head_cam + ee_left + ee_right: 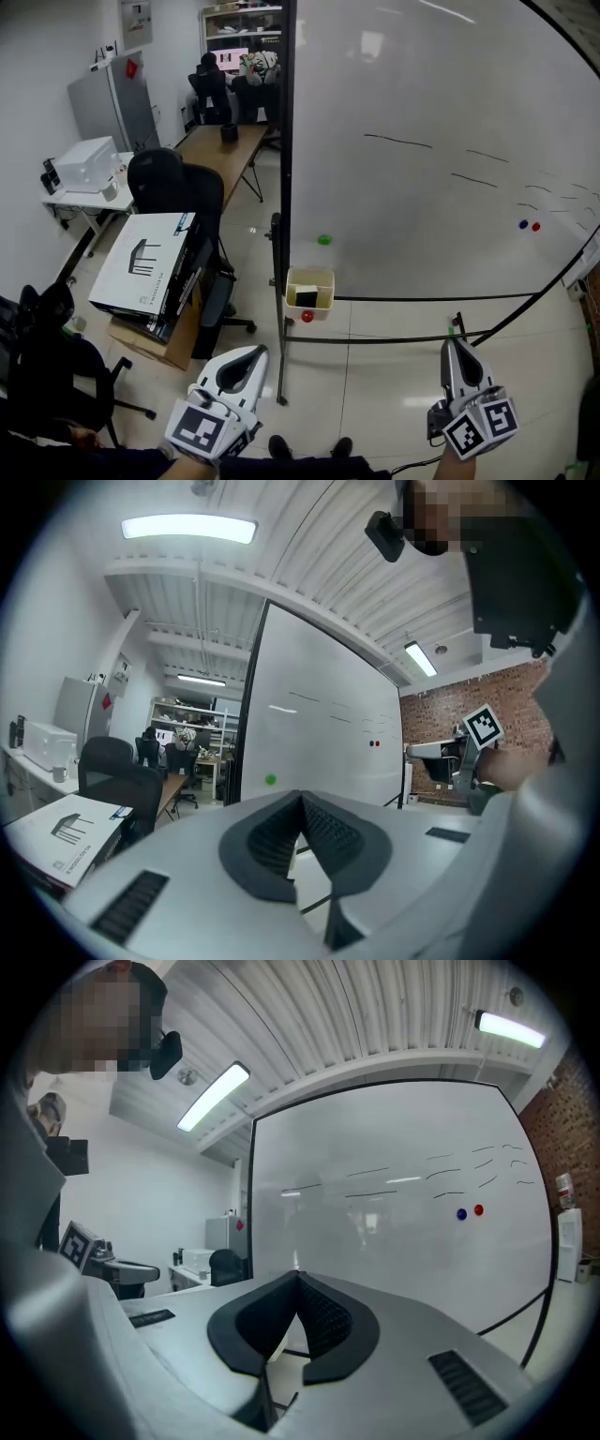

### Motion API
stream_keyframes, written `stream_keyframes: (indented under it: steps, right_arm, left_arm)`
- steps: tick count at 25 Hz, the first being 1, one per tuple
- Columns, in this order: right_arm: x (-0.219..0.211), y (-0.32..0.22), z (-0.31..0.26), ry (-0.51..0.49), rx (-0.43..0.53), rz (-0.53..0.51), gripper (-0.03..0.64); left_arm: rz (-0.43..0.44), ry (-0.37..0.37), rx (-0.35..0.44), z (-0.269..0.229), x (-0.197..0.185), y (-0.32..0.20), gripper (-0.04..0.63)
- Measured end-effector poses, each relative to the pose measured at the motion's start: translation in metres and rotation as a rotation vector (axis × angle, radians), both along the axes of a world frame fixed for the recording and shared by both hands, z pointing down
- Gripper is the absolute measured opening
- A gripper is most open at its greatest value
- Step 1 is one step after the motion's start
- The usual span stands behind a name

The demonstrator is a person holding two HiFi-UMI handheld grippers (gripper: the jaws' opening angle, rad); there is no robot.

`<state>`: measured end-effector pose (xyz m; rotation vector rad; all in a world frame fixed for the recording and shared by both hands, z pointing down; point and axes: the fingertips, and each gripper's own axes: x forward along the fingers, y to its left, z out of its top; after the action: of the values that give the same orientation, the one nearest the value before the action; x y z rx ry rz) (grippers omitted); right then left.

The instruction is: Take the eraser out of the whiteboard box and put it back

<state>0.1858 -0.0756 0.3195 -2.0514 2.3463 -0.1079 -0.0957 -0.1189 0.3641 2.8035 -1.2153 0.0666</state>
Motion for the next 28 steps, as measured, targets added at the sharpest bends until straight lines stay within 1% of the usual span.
stream_keyframes:
  steps: [2,4,7,11,14,17,19,21,24,25,28]
  right_arm:
    - [-0.022,-0.002,-0.002,-0.014,-0.012,-0.033,0.014]
    - [-0.044,-0.006,-0.003,-0.014,0.004,-0.069,0.014]
    - [-0.062,-0.018,0.002,0.007,-0.01,-0.084,0.015]
    - [-0.089,-0.029,0.01,0.028,-0.049,-0.106,0.015]
    - [-0.104,-0.032,0.006,0.032,-0.037,-0.149,0.015]
    - [-0.113,-0.038,0.007,0.021,-0.033,-0.164,0.015]
    - [-0.123,-0.051,0.02,0.03,-0.068,-0.163,0.025]
    - [-0.141,-0.068,0.037,0.049,-0.102,-0.181,0.029]
    - [-0.167,-0.091,0.055,0.051,-0.102,-0.222,0.034]
    - [-0.171,-0.098,0.061,0.059,-0.109,-0.222,0.058]
    - [-0.177,-0.119,0.08,0.07,-0.144,-0.214,0.063]
  left_arm:
    - [-0.004,0.013,0.012,-0.007,-0.009,0.002,0.029]
    - [-0.013,0.019,0.011,-0.008,-0.02,0.003,0.029]
    - [-0.046,0.038,0.008,-0.01,-0.029,0.004,0.029]
    - [-0.073,0.009,0.034,-0.02,-0.042,0.011,0.029]
    - [-0.116,0.019,0.011,-0.017,-0.055,0.01,0.029]
    - [-0.127,0.009,0.006,-0.014,-0.059,0.01,0.029]
    - [-0.141,0.002,0.007,-0.012,-0.062,0.005,0.029]
    - [-0.171,0.001,-0.008,-0.002,-0.065,-0.005,0.029]
    - [-0.183,0.01,-0.029,0.014,-0.065,-0.019,0.029]
    - [-0.184,0.005,-0.029,0.017,-0.064,-0.024,0.029]
    - [-0.197,-0.009,-0.043,0.028,-0.068,-0.038,0.029]
